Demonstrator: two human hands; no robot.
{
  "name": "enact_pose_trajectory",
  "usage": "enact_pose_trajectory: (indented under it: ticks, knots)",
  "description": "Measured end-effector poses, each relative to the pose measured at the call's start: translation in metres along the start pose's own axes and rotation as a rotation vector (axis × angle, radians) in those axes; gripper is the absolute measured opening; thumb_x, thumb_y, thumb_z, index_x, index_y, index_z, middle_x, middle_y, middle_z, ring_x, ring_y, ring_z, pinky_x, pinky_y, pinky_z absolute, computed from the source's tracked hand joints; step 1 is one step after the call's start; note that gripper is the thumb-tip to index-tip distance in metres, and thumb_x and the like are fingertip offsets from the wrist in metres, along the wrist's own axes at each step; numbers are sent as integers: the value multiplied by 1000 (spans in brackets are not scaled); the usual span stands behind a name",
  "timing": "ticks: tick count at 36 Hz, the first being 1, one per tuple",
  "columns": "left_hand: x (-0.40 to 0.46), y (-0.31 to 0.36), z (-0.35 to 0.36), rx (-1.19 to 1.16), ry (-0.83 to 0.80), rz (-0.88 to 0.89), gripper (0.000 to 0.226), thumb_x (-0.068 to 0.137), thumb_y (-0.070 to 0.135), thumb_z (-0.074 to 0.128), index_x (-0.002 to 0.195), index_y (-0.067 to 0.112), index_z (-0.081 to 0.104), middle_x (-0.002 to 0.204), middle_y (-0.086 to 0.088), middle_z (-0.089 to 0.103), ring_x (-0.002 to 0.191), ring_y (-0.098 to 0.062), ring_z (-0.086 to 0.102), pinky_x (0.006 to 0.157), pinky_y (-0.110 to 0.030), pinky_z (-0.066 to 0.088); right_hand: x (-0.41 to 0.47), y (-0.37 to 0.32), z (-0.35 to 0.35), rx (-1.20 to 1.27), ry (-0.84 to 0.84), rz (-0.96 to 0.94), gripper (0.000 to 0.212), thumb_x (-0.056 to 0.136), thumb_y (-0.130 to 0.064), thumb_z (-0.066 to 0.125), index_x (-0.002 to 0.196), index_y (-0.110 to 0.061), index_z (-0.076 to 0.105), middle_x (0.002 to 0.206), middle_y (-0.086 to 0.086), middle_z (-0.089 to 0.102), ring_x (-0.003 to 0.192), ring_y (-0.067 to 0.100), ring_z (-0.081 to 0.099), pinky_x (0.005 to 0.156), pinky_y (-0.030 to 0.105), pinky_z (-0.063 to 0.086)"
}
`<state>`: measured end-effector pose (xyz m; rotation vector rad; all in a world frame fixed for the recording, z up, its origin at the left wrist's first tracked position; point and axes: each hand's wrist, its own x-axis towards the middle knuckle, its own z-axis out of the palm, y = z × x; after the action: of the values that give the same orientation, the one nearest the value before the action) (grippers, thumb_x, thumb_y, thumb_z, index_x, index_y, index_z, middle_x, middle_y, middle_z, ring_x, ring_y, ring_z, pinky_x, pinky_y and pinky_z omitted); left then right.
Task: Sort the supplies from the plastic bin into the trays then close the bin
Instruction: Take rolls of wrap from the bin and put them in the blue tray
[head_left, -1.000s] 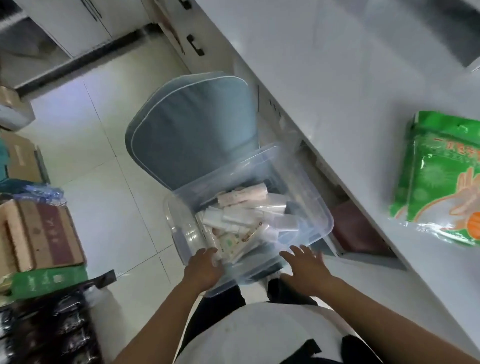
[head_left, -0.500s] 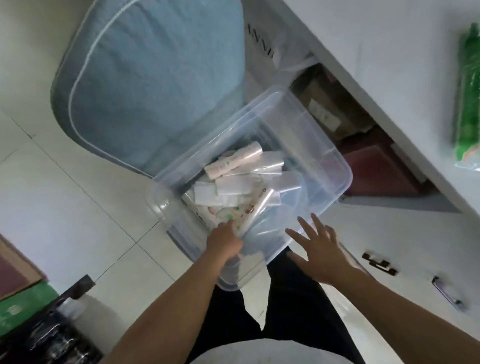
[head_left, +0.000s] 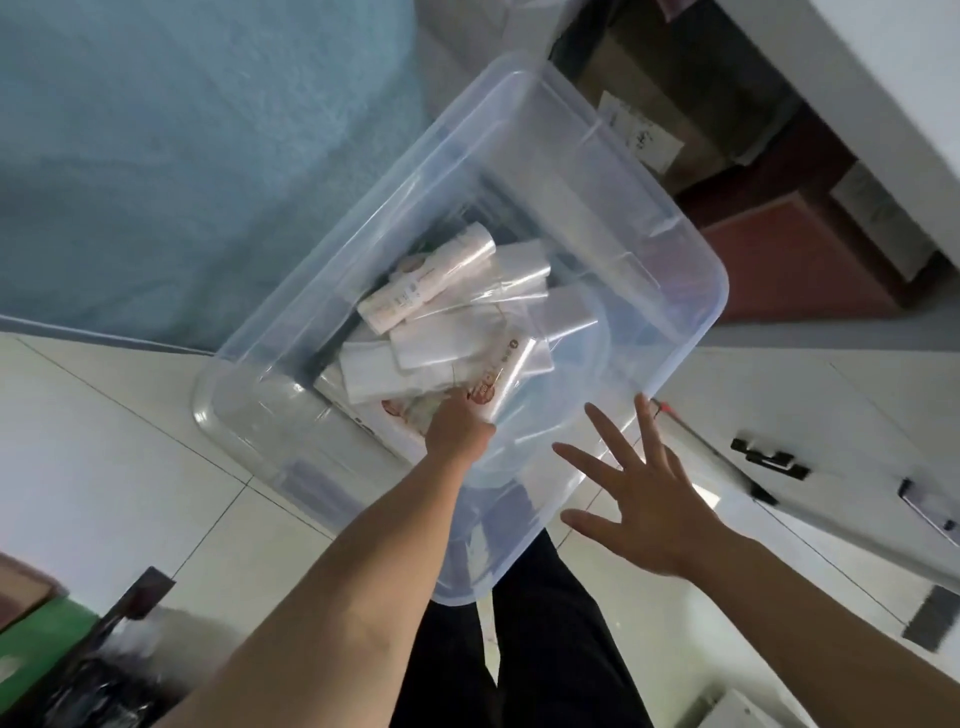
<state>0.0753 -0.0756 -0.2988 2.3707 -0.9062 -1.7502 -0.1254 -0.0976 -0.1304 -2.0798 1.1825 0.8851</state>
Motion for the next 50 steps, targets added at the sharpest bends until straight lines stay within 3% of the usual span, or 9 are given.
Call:
enact_pose_trajectory:
  ticks: [4,8,12,19,26,33,38,43,50]
  knots:
    - [-12,0,-10,3,-7,38,50,80,26,71,125,9,56,121,-10,66,107,-30,63,91,-41,53,-4,-17,-14,188,82,105,72,82,-79,28,148,-49,28,165,-15,2,147,16,-30,121,52,7]
    - [-42,6,-31,-98,29,134,48,78,31,75,120,13,61,115,-2,70,90,-17,64,74,-28,52,-4,-43,-33,540,289,268,63,88,-60,56,146,-43,37,159,-11,31,149,14,20,121,44,19]
    - [-86,14,-63,-243,17,280,57,77,42,79,126,20,59,114,6,70,87,-7,67,67,-15,53,0,-67,-51,1019,389,385,70,79,-52,74,142,-44,42,147,-14,46,121,4,47,89,21,42]
    - [-161,27,-98,-364,-29,372,50,74,46,80,118,39,58,98,21,69,90,3,66,77,-27,59,1,-96,-78,1477,333,323,57,78,-36,80,130,-30,58,119,-2,69,107,17,67,98,47,52]
    - [-189,26,-110,-323,-50,392,54,74,49,78,122,36,60,102,16,70,89,0,67,74,-22,58,-19,-99,-88,1541,263,159,38,83,-24,77,120,-21,68,109,6,75,100,22,72,80,36,58]
    - [-169,20,-127,-563,-525,229,59,74,45,77,130,34,61,118,8,71,111,-12,66,96,-37,52,-33,-79,-82,1576,260,200,31,81,-22,75,112,-16,72,104,9,76,99,28,72,88,44,58]
    - [-98,31,-130,-375,-2,119,33,86,27,69,119,24,65,121,-1,70,86,-8,65,67,-12,48,-41,-57,-65,1619,312,300,32,83,-22,75,115,-16,70,104,7,76,99,24,72,84,42,57]
    - [-26,49,-124,25,75,154,62,86,22,61,145,15,41,147,-15,46,132,-31,46,106,-38,41,-53,-43,-39,1689,395,439,26,81,-21,77,107,-20,74,100,7,77,91,21,74,67,30,59]
    - [28,74,-122,507,266,169,77,86,21,64,153,15,24,157,-12,31,141,-33,34,110,-49,35,-65,-39,-8,1816,477,545,26,85,-14,72,111,-14,72,103,14,74,94,26,73,70,37,61]
